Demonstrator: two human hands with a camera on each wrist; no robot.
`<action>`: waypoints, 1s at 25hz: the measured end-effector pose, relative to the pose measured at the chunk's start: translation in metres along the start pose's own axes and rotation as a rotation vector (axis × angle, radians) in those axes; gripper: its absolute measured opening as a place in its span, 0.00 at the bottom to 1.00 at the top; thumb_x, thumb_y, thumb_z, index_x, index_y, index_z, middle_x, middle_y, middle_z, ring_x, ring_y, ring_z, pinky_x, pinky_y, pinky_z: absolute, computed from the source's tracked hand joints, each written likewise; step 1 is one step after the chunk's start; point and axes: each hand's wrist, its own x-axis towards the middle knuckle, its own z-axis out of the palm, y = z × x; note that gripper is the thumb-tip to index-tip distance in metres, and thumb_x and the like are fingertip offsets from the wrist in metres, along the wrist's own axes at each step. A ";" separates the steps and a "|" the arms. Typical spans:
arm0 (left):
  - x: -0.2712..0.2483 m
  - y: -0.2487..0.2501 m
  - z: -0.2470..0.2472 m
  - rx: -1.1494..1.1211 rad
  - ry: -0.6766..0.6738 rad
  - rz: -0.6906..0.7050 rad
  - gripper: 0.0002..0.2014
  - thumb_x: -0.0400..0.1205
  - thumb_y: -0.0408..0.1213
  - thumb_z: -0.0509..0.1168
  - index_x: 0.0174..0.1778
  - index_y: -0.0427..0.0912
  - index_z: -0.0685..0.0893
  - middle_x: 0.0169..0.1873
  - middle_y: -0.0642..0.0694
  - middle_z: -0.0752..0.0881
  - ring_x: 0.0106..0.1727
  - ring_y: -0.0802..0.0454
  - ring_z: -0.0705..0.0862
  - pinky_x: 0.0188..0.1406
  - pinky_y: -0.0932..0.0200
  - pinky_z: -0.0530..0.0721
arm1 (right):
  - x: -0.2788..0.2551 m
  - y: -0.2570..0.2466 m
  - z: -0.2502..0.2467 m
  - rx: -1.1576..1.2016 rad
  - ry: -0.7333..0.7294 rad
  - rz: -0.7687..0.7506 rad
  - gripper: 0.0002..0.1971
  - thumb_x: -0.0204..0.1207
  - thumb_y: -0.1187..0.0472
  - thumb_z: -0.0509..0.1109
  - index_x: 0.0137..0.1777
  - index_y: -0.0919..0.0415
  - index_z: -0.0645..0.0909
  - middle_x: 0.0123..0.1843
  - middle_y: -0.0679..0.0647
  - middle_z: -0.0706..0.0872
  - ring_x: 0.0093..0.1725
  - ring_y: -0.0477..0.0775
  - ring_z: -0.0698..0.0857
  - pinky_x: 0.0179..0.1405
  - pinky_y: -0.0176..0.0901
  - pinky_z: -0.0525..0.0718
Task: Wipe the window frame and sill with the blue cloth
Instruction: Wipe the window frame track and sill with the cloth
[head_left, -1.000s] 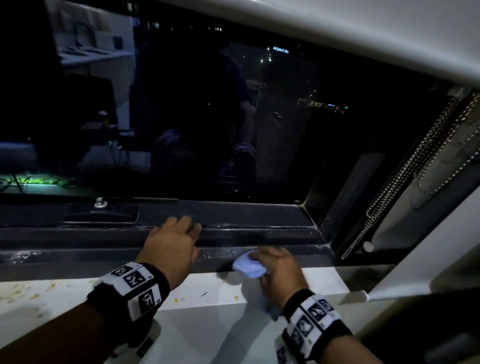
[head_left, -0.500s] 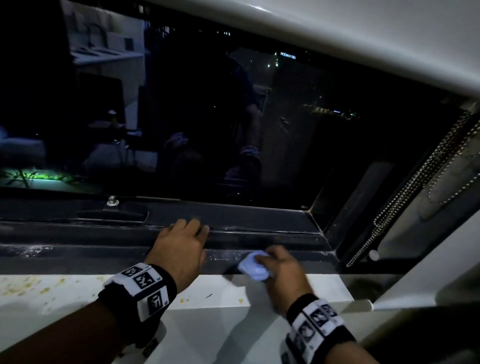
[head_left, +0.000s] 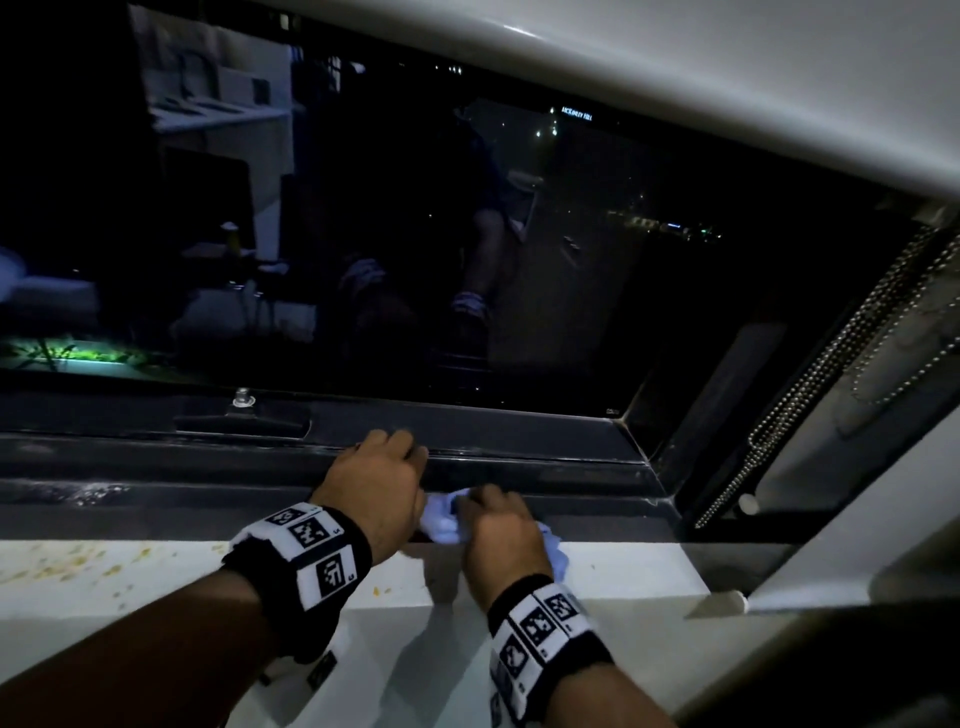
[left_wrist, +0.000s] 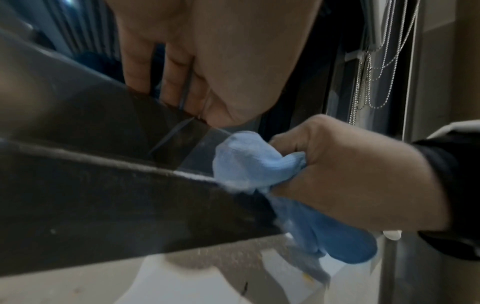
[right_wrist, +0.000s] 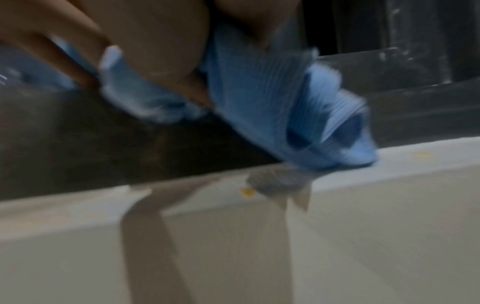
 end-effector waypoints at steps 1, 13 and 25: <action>0.000 -0.003 -0.002 -0.006 0.006 0.014 0.24 0.76 0.44 0.58 0.68 0.41 0.76 0.61 0.43 0.79 0.59 0.41 0.76 0.58 0.47 0.77 | 0.000 0.007 0.002 -0.023 -0.056 -0.086 0.17 0.47 0.57 0.70 0.39 0.48 0.88 0.34 0.48 0.86 0.31 0.52 0.85 0.29 0.31 0.79; -0.028 -0.060 -0.009 0.070 -0.007 -0.032 0.18 0.59 0.36 0.73 0.45 0.38 0.87 0.37 0.43 0.84 0.37 0.40 0.82 0.31 0.49 0.86 | 0.010 -0.019 0.015 -0.023 0.109 0.087 0.16 0.73 0.65 0.61 0.57 0.54 0.84 0.56 0.55 0.82 0.57 0.60 0.80 0.55 0.42 0.78; -0.032 -0.057 -0.023 -0.016 -0.050 -0.081 0.20 0.80 0.41 0.57 0.69 0.44 0.72 0.62 0.49 0.74 0.63 0.47 0.71 0.58 0.52 0.76 | 0.011 -0.006 -0.003 -0.245 0.027 0.219 0.20 0.75 0.65 0.61 0.66 0.51 0.77 0.60 0.55 0.80 0.60 0.60 0.79 0.54 0.46 0.78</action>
